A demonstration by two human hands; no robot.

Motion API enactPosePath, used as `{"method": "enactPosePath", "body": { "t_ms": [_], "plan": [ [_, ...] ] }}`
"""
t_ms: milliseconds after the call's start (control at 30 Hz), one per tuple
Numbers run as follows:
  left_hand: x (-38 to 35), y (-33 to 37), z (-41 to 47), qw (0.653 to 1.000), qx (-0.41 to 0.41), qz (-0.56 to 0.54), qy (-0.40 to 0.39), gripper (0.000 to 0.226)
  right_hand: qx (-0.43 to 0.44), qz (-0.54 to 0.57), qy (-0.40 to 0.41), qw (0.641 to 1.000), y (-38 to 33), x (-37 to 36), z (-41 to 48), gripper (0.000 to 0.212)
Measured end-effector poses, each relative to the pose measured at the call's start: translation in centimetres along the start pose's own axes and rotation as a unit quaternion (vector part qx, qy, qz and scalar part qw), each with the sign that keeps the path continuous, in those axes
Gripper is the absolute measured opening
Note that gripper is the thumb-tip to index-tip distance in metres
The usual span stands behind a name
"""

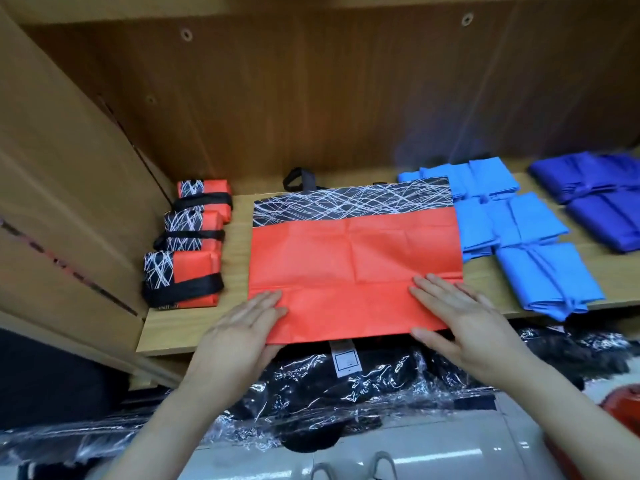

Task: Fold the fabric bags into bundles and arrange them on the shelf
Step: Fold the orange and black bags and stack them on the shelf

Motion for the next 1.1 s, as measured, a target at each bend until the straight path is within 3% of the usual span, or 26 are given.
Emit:
{"method": "enactPosePath", "body": {
  "t_ms": [67, 133, 233, 333, 400, 467, 500, 533, 600, 667, 867, 967, 1100],
  "plan": [
    [0.5, -0.1, 0.1, 1.0, -0.005, 0.003, 0.015, 0.06, 0.025, -0.005, -0.039, 0.999, 0.9, 0.2, -0.3, 0.072],
    [0.7, -0.3, -0.2, 0.999, -0.004, -0.022, 0.031, 0.062, 0.041, 0.014, -0.045, 0.998, 2.0, 0.4, -0.2, 0.066],
    [0.8, -1.1, -0.9, 0.992, 0.021, -0.105, 0.069, 0.054, 0.04, 0.139, -0.037, 0.989, 3.1, 1.2, 0.4, 0.057],
    [1.3, -1.8, -0.9, 0.966, 0.092, -0.227, 0.086, 0.036, -0.007, 0.279, -0.06, 0.958, 3.2, 1.9, 0.7, 0.053],
    [1.5, -1.5, -0.7, 0.939, 0.149, -0.295, 0.096, 0.026, -0.064, 0.366, -0.06, 0.927, 3.4, 2.3, 0.9, 0.038],
    [1.6, -0.9, -0.4, 0.929, 0.173, -0.3, 0.13, 0.007, -0.124, 0.436, -0.033, 0.891, 3.7, 2.8, 1.2, 0.027],
    [1.6, -0.6, -0.2, 0.93, 0.182, -0.28, 0.154, 0.003, -0.141, 0.444, -0.003, 0.885, 3.9, 3.0, 1.4, 0.038],
    [1.5, -0.4, -0.1, 0.931, 0.191, -0.261, 0.17, 0.011, -0.16, 0.44, 0.024, 0.883, 3.9, 3.2, 1.5, 0.042],
    [1.1, 0.0, 0.3, 0.931, 0.201, -0.234, 0.195, 0.038, -0.197, 0.434, 0.071, 0.876, 3.6, 3.3, 1.7, 0.023],
    [0.8, 0.3, 0.7, 0.936, 0.211, -0.197, 0.2, 0.048, -0.227, 0.414, 0.113, 0.875, 3.3, 3.0, 2.0, 0.016],
    [0.6, 0.8, 1.1, 0.951, 0.249, -0.077, 0.164, 0.041, -0.284, 0.305, 0.17, 0.893, 2.3, 2.0, 1.8, 0.03],
    [0.5, 0.9, 1.4, 0.955, 0.254, -0.044, 0.145, 0.039, -0.27, 0.207, 0.193, 0.92, 1.4, 2.0, 1.3, 0.036],
    [0.6, 1.0, 1.6, 0.955, 0.267, -0.012, 0.126, 0.04, -0.266, 0.163, 0.178, 0.933, 0.8, 1.9, 1.5, 0.049]
  ]
}}
Point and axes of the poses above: each hand's wrist, its own z-axis towards the middle knuckle, its own x-axis out of the back of the hand, y = z × x, the point moved 3 cm from there along z, towards the middle knuckle, and after that the axes turned 3 degrees about -z, right-handed, at the moved point
